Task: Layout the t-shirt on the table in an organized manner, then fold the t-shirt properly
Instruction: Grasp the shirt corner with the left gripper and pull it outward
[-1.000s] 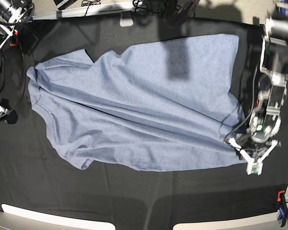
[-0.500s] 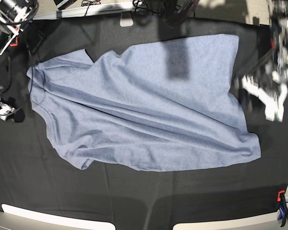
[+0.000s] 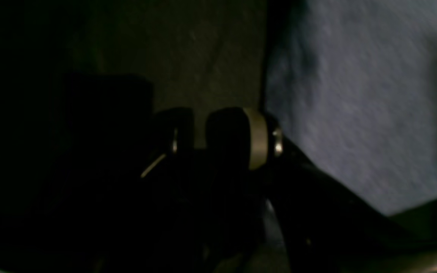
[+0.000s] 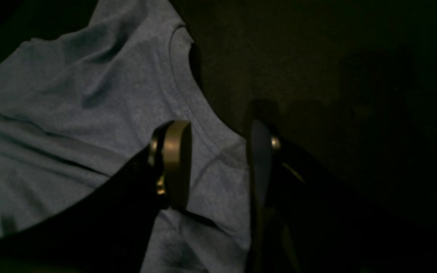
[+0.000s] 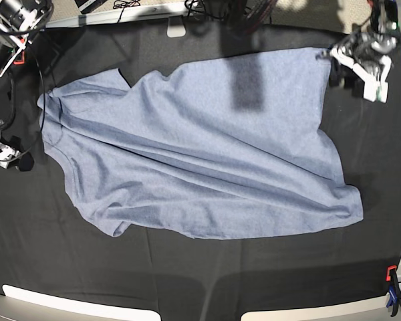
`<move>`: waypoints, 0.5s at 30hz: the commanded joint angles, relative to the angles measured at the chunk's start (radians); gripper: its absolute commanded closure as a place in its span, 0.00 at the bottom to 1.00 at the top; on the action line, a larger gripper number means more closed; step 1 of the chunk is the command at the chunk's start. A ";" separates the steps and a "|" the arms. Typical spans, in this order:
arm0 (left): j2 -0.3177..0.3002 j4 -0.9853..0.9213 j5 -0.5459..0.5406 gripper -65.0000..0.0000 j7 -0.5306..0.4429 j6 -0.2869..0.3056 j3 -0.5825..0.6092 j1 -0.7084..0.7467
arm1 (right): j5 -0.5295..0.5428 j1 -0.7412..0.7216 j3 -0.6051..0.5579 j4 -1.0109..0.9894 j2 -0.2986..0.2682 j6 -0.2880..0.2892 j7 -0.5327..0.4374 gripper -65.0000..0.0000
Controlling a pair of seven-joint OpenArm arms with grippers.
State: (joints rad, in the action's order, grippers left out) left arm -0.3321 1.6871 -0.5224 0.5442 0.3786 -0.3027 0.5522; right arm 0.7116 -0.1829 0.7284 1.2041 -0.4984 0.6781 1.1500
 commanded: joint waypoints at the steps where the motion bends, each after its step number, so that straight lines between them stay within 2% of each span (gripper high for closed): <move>1: -0.008 0.015 -0.028 0.71 0.010 0.022 -0.005 0.016 | 0.025 -0.019 0.003 0.015 -0.025 0.007 -0.017 0.61; 8: -0.009 0.015 -0.124 0.71 0.043 0.100 -0.005 0.060 | 0.025 -0.019 0.003 0.015 -0.025 0.007 -0.018 0.61; 12: -0.009 0.015 -0.197 0.71 0.119 0.173 -0.004 0.060 | 0.025 -0.019 0.003 0.015 -0.025 0.008 -0.017 0.61; 15: -0.009 0.015 -0.236 0.71 0.141 0.193 -0.004 0.060 | 0.025 -0.019 0.003 0.015 -0.025 0.007 -0.017 0.61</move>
State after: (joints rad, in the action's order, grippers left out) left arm -0.3317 1.6886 -0.7444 0.6903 0.5591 -0.3027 0.6064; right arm 0.7116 -0.1825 0.7284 1.2045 -0.4984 0.6781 1.1503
